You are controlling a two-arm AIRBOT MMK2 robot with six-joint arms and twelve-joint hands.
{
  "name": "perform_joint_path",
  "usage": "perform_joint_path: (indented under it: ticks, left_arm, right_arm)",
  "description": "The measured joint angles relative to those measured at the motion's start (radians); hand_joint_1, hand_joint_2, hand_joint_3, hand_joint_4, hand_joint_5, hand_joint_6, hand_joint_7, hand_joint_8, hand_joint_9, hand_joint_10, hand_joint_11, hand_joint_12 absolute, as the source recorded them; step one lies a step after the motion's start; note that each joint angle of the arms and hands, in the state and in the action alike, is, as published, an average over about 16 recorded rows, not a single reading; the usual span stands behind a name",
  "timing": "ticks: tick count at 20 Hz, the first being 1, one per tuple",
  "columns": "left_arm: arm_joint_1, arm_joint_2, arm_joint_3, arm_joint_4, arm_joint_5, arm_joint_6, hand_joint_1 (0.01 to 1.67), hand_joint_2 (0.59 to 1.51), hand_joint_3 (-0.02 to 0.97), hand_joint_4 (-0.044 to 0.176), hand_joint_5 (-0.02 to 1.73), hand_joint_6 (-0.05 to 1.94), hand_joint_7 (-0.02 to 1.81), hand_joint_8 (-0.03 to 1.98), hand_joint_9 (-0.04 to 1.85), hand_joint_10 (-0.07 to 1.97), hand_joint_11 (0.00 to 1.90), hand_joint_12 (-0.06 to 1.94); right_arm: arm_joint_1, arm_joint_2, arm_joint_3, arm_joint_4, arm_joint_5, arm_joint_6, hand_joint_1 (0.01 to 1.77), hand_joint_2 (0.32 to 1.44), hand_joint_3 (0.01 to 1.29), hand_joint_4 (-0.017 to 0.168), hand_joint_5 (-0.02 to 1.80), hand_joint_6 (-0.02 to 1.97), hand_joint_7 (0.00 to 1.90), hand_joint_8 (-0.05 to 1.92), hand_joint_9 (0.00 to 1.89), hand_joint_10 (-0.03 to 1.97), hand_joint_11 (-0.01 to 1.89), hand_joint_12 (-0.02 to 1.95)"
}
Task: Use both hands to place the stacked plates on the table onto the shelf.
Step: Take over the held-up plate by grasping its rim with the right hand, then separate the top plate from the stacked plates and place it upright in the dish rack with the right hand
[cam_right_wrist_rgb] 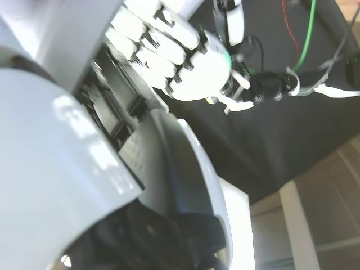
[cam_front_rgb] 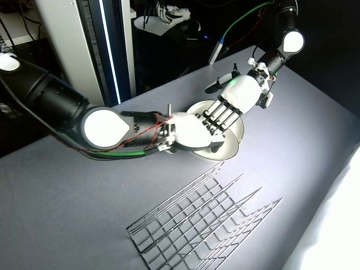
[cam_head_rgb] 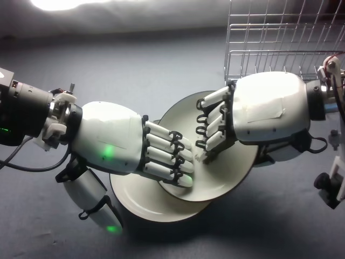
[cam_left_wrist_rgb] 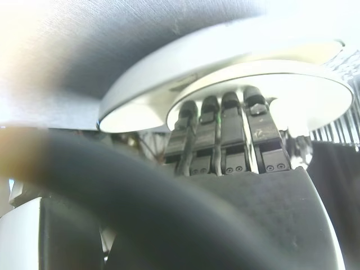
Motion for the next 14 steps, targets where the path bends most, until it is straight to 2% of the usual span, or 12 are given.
perform_joint_path:
  ticks: [4, 8, 14]
  left_arm:
    - [-0.006, 0.004, 0.002, -0.008, 0.001, -0.005, 0.02, 1.102, 0.006, 0.005, 0.02, 0.01, 0.01, 0.01, 0.0, 0.0, 0.01, 0.0]
    - [-0.02, 0.02, 0.004, -0.022, 0.001, -0.011, 0.02, 1.104, 0.006, 0.006, 0.02, 0.01, 0.01, 0.01, 0.0, 0.0, 0.01, 0.0]
    - [-0.049, 0.077, -0.001, -0.037, -0.003, -0.023, 0.02, 1.106, 0.006, 0.005, 0.02, 0.01, 0.02, 0.01, 0.01, 0.0, 0.01, 0.0]
  right_arm:
    - [0.01, -0.014, 0.009, 0.006, 0.014, -0.004, 1.2, 1.0, 0.01, 0.0, 0.68, 0.43, 0.72, 0.25, 0.69, 0.36, 0.47, 1.14]
    - [0.015, -0.017, 0.009, 0.008, 0.027, -0.007, 1.21, 1.0, 0.01, -0.003, 0.78, 0.64, 0.83, 0.39, 0.79, 0.62, 0.63, 1.12]
    - [0.029, -0.01, -0.004, 0.004, 0.028, -0.009, 1.23, 0.99, 0.01, -0.003, 0.79, 0.82, 0.85, 0.55, 0.78, 0.99, 0.7, 1.1]
